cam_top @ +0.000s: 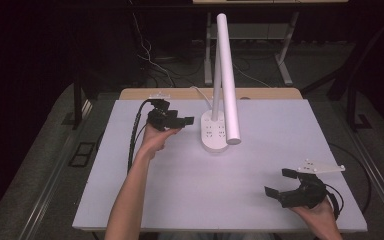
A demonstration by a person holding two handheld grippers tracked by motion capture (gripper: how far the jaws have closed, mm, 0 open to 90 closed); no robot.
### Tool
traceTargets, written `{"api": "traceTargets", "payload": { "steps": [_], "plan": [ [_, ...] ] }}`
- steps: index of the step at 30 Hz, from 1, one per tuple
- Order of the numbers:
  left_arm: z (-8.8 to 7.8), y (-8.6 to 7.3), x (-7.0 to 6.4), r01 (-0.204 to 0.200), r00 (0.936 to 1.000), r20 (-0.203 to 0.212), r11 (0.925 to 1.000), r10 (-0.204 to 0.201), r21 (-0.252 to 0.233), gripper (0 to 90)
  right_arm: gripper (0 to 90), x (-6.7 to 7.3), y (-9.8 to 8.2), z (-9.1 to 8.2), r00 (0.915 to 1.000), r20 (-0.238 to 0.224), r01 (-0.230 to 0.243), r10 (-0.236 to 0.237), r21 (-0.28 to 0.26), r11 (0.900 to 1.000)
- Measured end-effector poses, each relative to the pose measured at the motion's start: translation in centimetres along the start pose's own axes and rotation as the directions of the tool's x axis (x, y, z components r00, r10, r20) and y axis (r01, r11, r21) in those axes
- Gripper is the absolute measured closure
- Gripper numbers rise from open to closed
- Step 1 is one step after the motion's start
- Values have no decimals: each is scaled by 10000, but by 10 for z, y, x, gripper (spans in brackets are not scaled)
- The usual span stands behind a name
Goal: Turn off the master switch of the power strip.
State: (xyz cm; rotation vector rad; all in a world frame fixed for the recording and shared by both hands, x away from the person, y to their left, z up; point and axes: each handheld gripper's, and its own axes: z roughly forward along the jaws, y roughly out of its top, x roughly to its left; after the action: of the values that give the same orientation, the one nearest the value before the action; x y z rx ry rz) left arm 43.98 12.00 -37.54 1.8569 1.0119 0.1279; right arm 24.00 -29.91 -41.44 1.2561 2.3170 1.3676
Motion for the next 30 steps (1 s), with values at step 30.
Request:
{"api": "traceTargets", "payload": {
  "steps": [30],
  "plan": [
    [-75,-42,-27,-624,9979,137,9955,636,-717,0,0,8,2,6,9996,-79,265,-264,93,9996]
  ]
}}
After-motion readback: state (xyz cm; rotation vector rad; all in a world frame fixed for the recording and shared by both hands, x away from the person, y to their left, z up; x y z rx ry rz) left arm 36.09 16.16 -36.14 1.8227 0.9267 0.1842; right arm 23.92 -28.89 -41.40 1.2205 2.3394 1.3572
